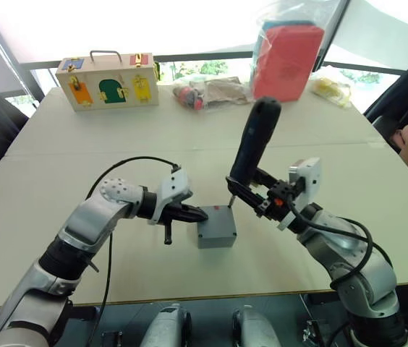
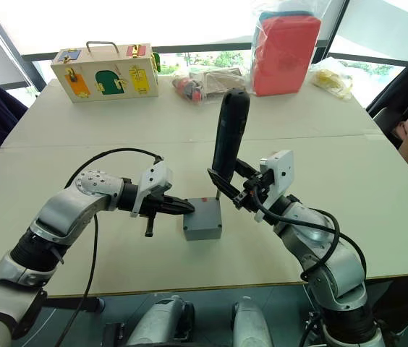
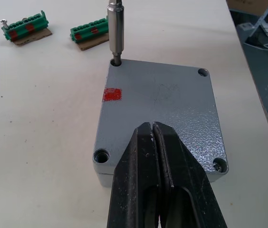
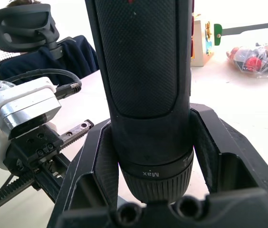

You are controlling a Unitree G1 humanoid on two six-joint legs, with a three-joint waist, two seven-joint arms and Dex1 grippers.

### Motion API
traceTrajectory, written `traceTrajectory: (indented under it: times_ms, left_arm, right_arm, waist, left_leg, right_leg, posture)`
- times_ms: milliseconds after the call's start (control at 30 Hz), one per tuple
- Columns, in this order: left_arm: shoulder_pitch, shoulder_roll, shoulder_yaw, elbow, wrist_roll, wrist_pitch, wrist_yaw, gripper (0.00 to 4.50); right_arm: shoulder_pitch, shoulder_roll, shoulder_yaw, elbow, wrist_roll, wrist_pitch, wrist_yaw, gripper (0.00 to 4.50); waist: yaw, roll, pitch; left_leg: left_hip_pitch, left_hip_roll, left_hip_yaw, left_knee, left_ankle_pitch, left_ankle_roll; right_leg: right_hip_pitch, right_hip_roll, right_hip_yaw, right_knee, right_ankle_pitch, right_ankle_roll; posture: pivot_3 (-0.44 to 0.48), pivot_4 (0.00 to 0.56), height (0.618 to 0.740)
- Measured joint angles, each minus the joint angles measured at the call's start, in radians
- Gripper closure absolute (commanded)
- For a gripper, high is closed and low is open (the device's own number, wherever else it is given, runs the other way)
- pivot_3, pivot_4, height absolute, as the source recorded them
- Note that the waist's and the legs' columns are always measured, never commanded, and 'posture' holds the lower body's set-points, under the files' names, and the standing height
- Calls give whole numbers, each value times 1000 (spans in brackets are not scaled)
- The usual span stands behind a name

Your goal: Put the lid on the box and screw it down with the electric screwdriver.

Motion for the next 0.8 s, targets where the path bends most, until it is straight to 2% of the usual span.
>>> traceTrajectory:
  times_ms: [100,800]
  left_arm:
    - [8,0,-2,0,1,-2,4,4500]
    - [9,-20,-9,22,12,-28,7,4500]
  right_arm:
    - [-1,-1,20,-1,-30,0,-6,2714]
    - [3,1,30,-3,-72,2,-15,2714]
  waist:
    - [0,-1,-4]
    - [20,-2,-11]
  left_leg:
    - [5,0,0,-2,0,0]
    - [5,0,-1,-3,-1,0]
  right_leg:
    - [1,0,0,-1,-1,-1]
    - [1,-4,-1,-2,-3,-4]
  posture:
    - [0,150,740]
    - [0,150,740]
